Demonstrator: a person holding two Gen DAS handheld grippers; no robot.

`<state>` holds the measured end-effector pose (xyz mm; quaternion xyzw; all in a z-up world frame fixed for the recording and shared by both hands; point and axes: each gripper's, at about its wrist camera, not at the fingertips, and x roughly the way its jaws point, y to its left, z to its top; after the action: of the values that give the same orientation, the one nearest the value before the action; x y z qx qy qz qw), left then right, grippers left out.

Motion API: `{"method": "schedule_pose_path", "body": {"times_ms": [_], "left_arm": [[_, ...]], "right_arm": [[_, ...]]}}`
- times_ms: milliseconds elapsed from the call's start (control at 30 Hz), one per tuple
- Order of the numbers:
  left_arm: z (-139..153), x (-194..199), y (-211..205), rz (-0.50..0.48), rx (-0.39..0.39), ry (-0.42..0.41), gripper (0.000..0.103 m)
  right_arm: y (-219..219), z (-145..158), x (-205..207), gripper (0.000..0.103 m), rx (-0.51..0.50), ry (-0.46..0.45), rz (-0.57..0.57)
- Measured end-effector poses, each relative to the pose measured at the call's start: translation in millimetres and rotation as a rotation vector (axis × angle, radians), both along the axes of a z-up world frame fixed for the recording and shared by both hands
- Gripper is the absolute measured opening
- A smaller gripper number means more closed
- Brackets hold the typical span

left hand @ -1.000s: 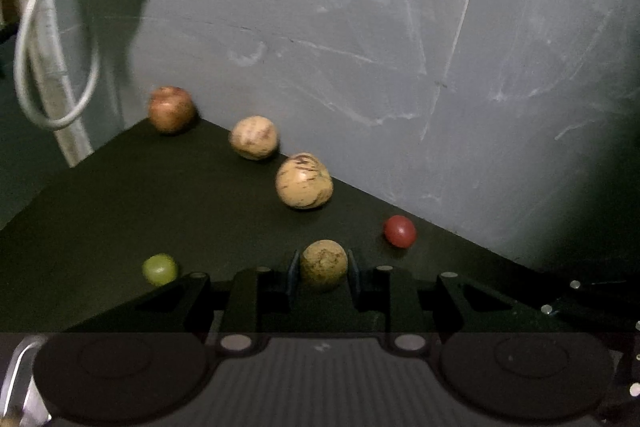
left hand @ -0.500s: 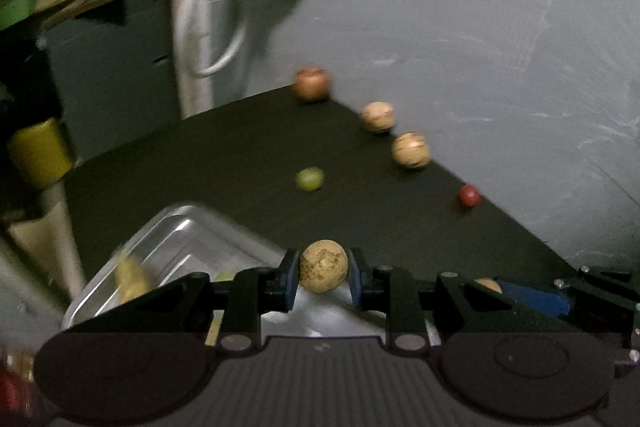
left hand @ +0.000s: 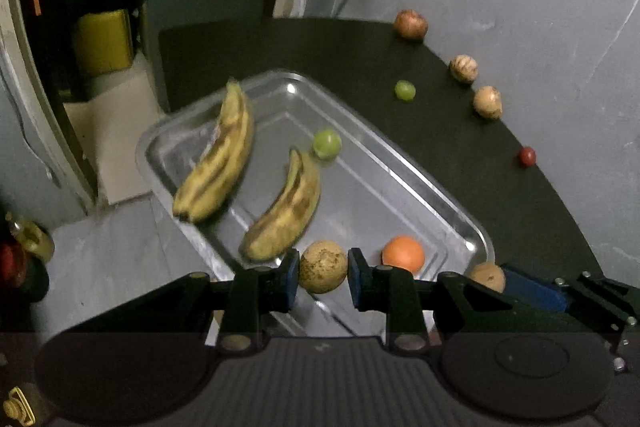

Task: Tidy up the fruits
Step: 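Carry both potatoes over the tray and open both tools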

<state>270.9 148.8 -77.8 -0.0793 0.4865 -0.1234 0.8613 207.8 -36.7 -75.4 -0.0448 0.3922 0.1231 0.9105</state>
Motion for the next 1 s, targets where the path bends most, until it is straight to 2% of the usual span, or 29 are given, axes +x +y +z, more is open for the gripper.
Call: {"method": "schedule_pose_path", "body": {"times_ms": [400, 800, 1000], "left_arm": [[-27.9, -0.7, -6.5, -0.027, 0.018, 0.089, 0.028], [-29.9, 3.4, -12.1, -0.026, 0.031, 0.102, 0.028], [-27.7, 3.2, -7.4, -0.017, 0.012, 0.105, 0.032]], "right_arm": [[13.0, -22.9, 1.4, 0.03, -0.06, 0.048, 0.007], [10.9, -24.3, 3.3, 0.031, -0.063, 0.049, 0.006], [9.0, -17.8, -4.1, 0.033, -0.062, 0.028, -0.006]]}}
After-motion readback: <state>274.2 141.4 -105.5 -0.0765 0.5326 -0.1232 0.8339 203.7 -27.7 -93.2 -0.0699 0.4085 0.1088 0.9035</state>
